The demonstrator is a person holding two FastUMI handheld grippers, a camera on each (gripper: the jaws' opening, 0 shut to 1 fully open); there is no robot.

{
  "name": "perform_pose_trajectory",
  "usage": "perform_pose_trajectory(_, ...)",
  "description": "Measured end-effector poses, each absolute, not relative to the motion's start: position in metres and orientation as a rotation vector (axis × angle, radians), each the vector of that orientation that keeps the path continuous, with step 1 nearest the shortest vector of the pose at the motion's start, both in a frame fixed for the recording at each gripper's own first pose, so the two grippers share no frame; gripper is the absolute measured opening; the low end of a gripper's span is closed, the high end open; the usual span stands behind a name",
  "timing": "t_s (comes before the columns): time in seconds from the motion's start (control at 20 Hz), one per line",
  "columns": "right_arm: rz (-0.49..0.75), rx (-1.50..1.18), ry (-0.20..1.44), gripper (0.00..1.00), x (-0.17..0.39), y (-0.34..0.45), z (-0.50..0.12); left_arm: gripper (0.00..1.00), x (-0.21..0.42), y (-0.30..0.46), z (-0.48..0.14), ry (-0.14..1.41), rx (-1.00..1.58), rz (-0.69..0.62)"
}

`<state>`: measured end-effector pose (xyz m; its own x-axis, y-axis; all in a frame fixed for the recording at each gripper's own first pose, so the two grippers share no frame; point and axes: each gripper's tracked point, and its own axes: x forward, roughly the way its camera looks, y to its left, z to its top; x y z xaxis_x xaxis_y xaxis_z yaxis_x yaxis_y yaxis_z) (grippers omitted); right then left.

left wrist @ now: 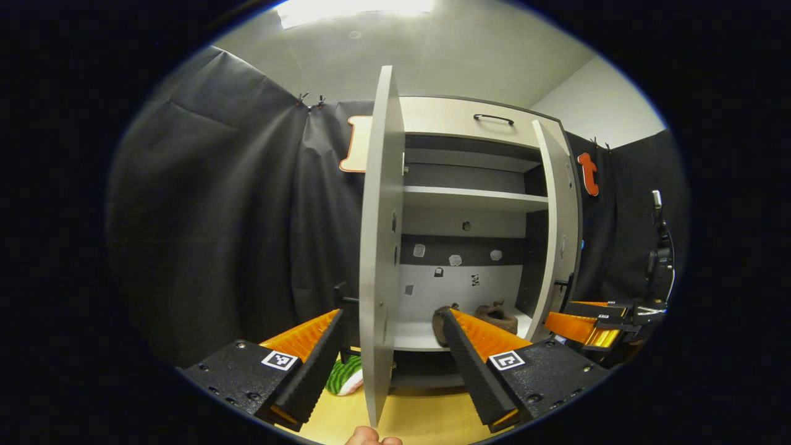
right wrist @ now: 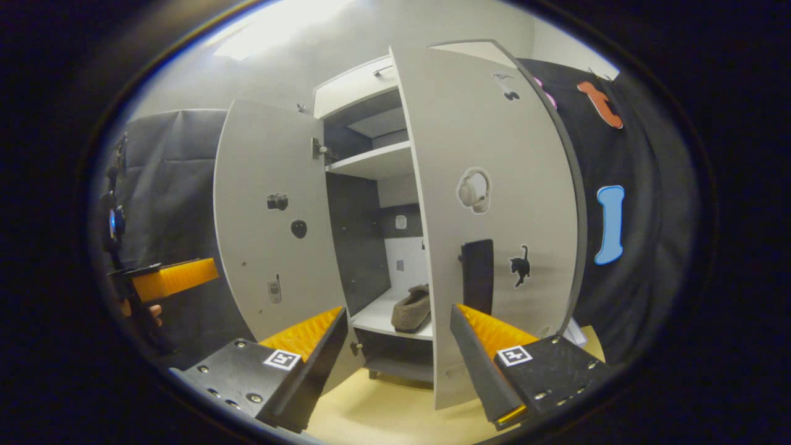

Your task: Grab one shoe with the right hand and put it into the shoe cabinet, grab the other shoe with the left hand and put it into the shoe cabinet; then close the right door with the right hand and the left door with the left hand.

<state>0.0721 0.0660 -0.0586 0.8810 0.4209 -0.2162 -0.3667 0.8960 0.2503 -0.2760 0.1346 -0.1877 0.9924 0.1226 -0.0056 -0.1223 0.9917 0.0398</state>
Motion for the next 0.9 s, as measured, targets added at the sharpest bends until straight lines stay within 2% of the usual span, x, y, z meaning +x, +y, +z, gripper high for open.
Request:
perform_pose_trajectory(0.35,0.426,0.213,0.271,0.99,0.068,0.069,-0.055,0.96,-0.281,0.155,-0.201,0.035,0.012,0.166)
perform_pose_trajectory(0.6,0.416,0.220,0.262,0.99,0.065,0.063,-0.052,0.97,-0.276,0.158,-0.212,0.060,-0.005,0.157)
perform_pose_trajectory(0.65,0.412,0.222,0.259,0.99,0.065,0.061,-0.051,0.94,-0.275,0.157,-0.212,0.060,-0.010,0.151)
perform_pose_trajectory(0.75,0.404,0.225,0.259,0.99,0.066,0.059,-0.052,0.97,-0.272,0.155,-0.216,0.063,-0.019,0.135)
perform_pose_trajectory(0.9,0.395,0.231,0.256,0.99,0.067,0.055,-0.052,0.96,-0.257,0.149,-0.220,0.066,-0.013,0.123)
